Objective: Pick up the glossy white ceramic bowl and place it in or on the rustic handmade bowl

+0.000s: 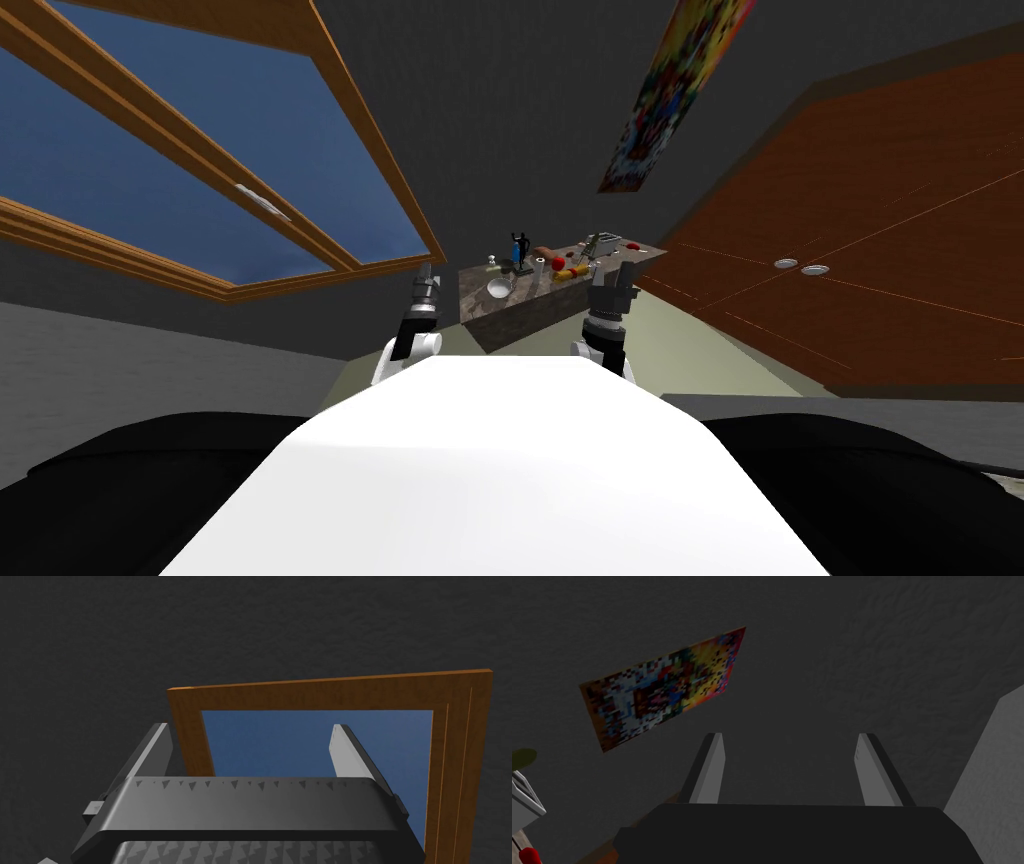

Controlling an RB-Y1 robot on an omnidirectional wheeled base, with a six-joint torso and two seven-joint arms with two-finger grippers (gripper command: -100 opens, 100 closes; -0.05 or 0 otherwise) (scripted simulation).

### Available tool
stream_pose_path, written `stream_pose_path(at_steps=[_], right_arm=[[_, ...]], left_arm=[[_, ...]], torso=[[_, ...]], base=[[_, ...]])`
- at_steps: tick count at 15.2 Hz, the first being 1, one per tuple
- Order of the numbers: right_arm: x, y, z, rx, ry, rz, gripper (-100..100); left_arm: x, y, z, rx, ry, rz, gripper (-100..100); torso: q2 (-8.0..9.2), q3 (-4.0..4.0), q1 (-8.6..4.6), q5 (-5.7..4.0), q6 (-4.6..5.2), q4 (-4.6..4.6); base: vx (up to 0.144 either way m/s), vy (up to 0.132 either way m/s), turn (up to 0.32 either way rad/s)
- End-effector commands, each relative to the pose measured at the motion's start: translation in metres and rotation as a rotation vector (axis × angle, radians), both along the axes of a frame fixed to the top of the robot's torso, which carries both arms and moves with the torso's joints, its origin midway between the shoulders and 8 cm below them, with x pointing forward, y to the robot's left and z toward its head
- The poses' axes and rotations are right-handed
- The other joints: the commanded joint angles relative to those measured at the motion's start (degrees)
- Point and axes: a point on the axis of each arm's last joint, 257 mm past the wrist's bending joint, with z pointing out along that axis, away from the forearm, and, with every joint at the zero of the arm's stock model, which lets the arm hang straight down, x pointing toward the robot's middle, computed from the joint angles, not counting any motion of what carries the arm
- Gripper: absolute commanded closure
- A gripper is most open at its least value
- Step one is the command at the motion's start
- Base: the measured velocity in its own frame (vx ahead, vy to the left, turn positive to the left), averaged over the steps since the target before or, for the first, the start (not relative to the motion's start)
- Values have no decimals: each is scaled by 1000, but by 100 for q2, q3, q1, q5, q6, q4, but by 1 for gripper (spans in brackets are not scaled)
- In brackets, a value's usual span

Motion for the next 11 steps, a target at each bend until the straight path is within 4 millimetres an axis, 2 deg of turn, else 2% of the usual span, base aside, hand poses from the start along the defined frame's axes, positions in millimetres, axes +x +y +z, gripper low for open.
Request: stream_pose_path(at_steps=[1,11], right_arm=[[0,0,0,0,0,0,0],[0,0,0,0,0,0,0]], left_arm=[[8,5,-4,-17,30,7,-100],[26,21,-34,-68,167,40,-100]], torso=[[0,0,0,0,0,0],[0,0,-1,0,0,0]], base=[[4,-20,-92],[3,-14,-68]])
